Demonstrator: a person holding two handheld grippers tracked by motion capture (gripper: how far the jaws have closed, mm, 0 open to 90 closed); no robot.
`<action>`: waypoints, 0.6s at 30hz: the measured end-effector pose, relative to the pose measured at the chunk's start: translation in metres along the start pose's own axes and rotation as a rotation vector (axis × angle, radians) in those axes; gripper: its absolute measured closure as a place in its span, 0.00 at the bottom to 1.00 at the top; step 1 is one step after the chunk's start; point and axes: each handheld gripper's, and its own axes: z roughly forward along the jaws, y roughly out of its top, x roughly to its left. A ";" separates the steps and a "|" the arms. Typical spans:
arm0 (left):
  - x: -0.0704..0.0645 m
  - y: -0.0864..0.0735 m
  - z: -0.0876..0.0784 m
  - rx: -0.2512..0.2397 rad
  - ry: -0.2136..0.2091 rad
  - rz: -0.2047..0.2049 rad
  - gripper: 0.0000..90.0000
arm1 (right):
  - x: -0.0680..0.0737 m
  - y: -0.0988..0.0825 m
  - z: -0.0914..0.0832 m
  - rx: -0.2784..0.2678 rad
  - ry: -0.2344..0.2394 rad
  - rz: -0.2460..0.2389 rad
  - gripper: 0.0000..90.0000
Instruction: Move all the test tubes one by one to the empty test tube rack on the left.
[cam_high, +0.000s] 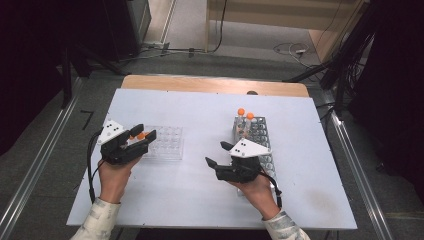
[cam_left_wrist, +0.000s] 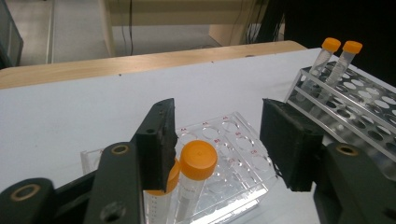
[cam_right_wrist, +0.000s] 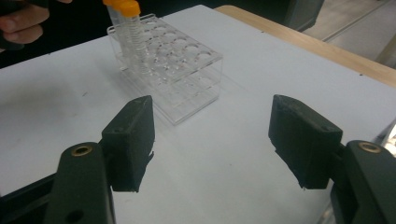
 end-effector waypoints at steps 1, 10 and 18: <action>-0.001 0.000 0.001 0.005 -0.004 0.001 0.48 | -0.002 0.000 -0.001 -0.001 -0.007 0.002 0.33; -0.009 0.002 -0.001 -0.009 0.005 0.005 0.35 | -0.021 -0.001 -0.010 -0.011 -0.084 0.031 0.33; -0.014 0.003 -0.001 -0.014 -0.005 0.012 0.35 | -0.042 -0.003 -0.016 -0.011 -0.161 0.063 0.34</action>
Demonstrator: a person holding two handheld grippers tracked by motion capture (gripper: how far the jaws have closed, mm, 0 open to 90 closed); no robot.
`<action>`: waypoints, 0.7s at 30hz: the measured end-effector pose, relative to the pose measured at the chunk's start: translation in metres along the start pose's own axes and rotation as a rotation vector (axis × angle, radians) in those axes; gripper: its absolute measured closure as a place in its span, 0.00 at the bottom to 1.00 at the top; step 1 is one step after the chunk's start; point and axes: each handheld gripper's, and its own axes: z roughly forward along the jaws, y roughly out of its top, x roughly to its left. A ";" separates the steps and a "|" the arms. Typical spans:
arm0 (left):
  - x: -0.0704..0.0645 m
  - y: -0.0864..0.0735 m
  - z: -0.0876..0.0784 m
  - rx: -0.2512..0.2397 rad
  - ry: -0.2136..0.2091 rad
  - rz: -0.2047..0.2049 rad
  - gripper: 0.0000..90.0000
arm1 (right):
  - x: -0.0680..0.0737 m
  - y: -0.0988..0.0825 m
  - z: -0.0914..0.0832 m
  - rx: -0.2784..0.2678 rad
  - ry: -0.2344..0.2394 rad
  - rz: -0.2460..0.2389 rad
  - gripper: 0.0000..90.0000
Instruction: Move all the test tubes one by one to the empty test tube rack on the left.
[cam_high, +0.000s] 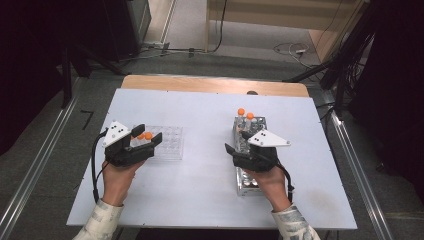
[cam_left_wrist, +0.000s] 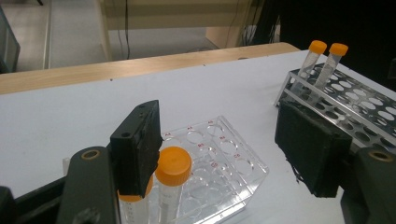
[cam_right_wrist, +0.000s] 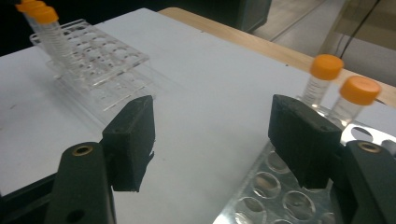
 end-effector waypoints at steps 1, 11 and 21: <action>0.000 0.000 0.000 0.000 0.001 0.000 0.35 | -0.004 0.000 0.000 0.000 -0.012 0.006 0.34; -0.001 0.000 0.000 -0.006 0.004 0.004 0.35 | -0.043 -0.007 0.006 0.011 -0.140 0.066 0.34; -0.002 0.001 -0.001 -0.017 0.001 0.004 0.35 | -0.066 -0.014 0.023 0.038 -0.188 0.084 0.41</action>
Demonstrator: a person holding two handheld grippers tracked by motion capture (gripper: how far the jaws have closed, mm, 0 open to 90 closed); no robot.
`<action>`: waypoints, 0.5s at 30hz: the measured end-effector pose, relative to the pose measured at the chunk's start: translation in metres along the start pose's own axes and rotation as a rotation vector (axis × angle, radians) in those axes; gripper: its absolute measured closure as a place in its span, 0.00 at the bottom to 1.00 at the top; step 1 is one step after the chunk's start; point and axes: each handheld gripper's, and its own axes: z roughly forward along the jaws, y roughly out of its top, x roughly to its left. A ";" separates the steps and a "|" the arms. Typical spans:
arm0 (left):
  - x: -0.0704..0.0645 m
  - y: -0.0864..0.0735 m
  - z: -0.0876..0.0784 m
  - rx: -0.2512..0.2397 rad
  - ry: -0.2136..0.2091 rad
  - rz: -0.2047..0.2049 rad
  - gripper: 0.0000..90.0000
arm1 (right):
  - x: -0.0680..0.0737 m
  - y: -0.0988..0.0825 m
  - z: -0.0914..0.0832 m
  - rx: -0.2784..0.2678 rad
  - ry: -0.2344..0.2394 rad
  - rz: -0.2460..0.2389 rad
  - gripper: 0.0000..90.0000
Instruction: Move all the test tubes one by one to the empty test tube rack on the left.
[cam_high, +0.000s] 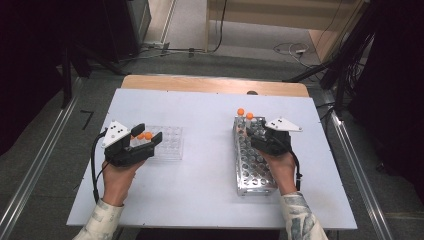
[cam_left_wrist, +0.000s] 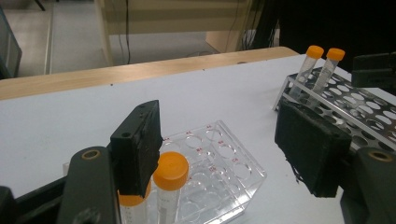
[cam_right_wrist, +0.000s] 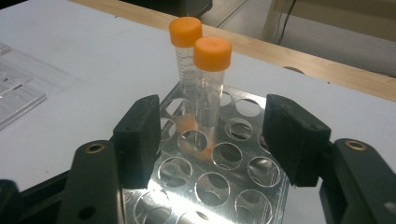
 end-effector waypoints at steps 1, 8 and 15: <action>0.000 0.000 0.000 0.000 -0.003 0.000 0.35 | -0.001 0.000 0.002 0.002 0.002 0.002 0.42; -0.001 0.000 0.001 0.002 -0.004 0.001 0.35 | -0.007 -0.003 0.013 0.013 0.044 -0.013 0.51; 0.000 0.000 0.001 0.003 -0.003 0.000 0.35 | -0.012 0.004 0.021 0.017 0.074 -0.034 0.57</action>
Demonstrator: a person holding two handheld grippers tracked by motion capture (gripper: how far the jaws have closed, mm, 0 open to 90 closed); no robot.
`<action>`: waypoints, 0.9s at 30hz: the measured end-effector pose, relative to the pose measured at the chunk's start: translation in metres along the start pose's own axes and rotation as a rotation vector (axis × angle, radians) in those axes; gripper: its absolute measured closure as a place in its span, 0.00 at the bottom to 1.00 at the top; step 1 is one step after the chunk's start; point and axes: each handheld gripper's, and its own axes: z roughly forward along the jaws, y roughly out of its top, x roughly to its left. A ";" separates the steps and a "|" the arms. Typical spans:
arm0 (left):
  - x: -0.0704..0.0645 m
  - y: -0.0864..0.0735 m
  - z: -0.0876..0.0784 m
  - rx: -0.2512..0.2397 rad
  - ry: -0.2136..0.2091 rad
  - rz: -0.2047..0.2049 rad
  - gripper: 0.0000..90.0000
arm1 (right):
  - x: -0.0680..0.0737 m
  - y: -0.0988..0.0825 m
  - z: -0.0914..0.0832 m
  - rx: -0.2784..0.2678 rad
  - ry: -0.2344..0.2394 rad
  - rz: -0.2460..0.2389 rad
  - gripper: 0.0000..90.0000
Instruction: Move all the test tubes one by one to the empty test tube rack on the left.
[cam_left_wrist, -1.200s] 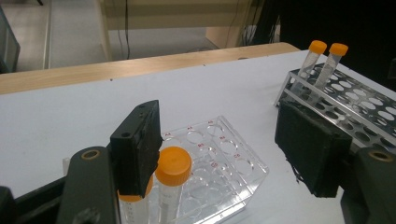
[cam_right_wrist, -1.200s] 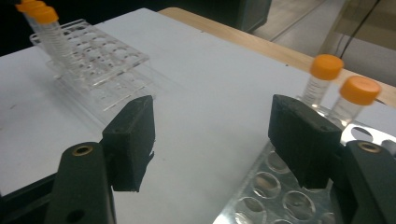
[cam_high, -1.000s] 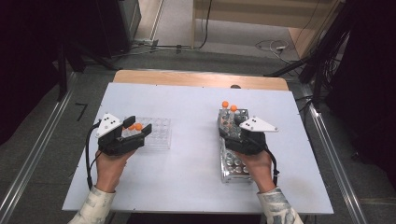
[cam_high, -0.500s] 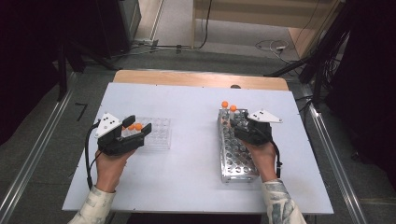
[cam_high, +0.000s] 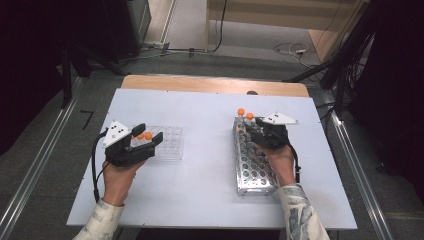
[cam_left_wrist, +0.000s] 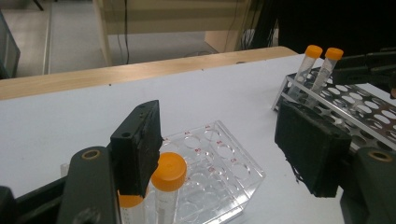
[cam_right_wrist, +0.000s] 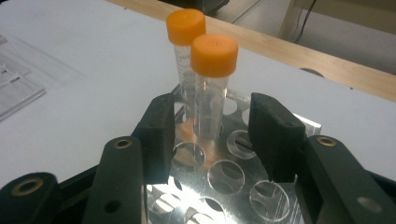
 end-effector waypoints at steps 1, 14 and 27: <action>0.000 0.000 0.000 0.001 0.000 -0.001 0.35 | -0.001 0.000 0.001 -0.002 0.004 -0.003 0.58; -0.001 -0.001 0.001 0.004 -0.002 0.002 0.35 | -0.008 -0.006 0.013 -0.016 0.054 -0.038 0.75; 0.000 -0.001 0.002 0.010 -0.001 0.004 0.35 | -0.010 -0.006 0.010 -0.035 0.069 -0.016 0.80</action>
